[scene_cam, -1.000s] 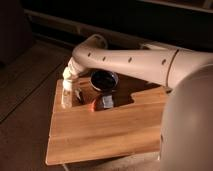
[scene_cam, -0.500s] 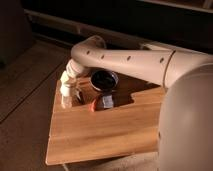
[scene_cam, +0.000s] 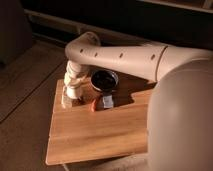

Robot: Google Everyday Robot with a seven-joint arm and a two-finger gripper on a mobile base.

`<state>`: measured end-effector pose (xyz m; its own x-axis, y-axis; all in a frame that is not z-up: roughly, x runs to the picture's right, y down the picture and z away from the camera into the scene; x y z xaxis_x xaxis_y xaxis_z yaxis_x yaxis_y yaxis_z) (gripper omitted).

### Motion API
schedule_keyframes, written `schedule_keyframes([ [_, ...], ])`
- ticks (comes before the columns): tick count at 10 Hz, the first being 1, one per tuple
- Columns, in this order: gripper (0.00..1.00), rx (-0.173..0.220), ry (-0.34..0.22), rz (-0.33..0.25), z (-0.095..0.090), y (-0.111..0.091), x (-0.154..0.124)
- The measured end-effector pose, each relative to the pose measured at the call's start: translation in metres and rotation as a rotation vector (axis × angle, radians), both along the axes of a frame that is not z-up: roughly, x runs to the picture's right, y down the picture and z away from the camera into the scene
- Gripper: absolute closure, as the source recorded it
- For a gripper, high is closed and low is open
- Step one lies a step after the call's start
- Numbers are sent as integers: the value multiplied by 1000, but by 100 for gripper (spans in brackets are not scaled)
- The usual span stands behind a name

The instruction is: Place the ceramic cup over the eraser

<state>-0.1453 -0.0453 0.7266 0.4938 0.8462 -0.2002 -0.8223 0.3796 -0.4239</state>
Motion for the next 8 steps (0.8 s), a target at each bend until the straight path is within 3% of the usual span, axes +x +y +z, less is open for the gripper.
schedule_keyframes([
  [2, 100, 4, 32, 2, 8, -4, 6],
  [4, 100, 34, 40, 13, 15, -13, 8],
  [6, 100, 63, 16, 44, 23, -21, 8],
  [8, 100, 63, -12, 64, 33, -17, 6],
])
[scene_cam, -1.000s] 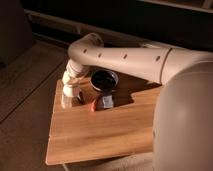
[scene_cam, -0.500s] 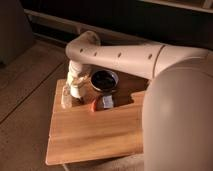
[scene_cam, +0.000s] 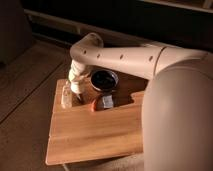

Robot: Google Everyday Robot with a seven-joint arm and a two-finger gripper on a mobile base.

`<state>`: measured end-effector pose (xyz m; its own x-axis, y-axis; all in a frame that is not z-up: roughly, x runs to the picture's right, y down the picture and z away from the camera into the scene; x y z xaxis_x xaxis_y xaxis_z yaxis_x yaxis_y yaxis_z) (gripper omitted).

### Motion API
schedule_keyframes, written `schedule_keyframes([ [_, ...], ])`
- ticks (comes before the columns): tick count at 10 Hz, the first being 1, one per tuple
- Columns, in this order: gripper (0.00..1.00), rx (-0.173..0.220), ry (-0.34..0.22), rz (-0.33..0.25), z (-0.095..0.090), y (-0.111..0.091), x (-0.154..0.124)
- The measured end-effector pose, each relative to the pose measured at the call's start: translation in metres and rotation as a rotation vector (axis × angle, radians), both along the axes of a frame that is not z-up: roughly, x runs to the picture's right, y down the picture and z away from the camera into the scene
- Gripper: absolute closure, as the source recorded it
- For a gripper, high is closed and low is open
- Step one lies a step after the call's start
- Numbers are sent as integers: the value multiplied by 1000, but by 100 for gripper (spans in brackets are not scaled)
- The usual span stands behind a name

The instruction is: Place the ceramic cup over the eraser

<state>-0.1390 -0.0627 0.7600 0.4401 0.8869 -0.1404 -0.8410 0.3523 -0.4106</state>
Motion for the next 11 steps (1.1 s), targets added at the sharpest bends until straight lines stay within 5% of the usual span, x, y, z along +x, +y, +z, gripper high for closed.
schedule_keyframes([
  [7, 100, -35, -17, -25, 22, 12, 1],
  [11, 100, -48, -27, -88, 37, 14, -12],
])
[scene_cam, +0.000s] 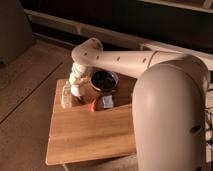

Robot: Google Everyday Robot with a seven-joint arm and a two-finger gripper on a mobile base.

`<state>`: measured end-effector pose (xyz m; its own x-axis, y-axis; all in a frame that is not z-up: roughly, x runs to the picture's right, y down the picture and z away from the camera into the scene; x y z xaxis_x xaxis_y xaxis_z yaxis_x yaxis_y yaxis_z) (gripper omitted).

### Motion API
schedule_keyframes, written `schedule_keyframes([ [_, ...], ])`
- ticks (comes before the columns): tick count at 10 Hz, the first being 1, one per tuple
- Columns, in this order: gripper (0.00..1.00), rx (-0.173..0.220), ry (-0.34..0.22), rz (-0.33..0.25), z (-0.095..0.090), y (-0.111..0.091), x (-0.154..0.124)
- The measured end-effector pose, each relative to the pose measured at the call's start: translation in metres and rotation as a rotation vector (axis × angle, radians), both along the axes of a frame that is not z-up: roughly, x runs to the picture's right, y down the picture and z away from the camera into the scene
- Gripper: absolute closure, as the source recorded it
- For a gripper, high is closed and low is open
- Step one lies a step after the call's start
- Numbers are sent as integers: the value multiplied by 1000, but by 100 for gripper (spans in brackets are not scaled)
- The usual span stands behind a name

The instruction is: Place the ceramic cup over the eraser

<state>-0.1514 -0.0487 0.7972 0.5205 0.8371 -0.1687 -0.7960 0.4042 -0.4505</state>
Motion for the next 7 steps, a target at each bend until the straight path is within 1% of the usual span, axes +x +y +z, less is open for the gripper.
schedule_keyframes([
  [2, 100, -31, 1, -39, 14, 7, -5],
  [4, 100, -63, 13, -81, 27, 14, -5],
  [7, 100, -116, 33, -123, 40, 26, -3],
])
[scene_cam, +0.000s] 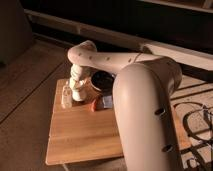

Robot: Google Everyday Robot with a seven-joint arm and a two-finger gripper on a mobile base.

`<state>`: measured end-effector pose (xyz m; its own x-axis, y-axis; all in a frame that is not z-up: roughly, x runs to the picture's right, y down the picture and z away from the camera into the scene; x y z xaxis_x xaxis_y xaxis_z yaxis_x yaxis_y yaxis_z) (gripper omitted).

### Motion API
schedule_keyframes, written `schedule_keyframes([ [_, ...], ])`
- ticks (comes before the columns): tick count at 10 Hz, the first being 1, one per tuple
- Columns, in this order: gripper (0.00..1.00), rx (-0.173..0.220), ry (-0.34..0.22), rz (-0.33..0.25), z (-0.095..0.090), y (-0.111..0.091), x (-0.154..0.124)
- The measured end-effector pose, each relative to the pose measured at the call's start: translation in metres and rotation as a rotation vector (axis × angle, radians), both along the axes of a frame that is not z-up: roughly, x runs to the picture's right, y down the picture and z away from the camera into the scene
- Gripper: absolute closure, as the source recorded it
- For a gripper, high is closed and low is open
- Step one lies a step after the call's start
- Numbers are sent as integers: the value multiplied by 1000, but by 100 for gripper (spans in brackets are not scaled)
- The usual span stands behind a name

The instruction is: Place the ceramic cup over the eraser

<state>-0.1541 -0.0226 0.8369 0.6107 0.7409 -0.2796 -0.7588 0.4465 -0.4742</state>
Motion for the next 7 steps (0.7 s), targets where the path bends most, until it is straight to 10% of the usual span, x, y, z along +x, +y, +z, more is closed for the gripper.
schedule_keyframes([
  [7, 100, -93, 40, 20, 33, 18, 18],
])
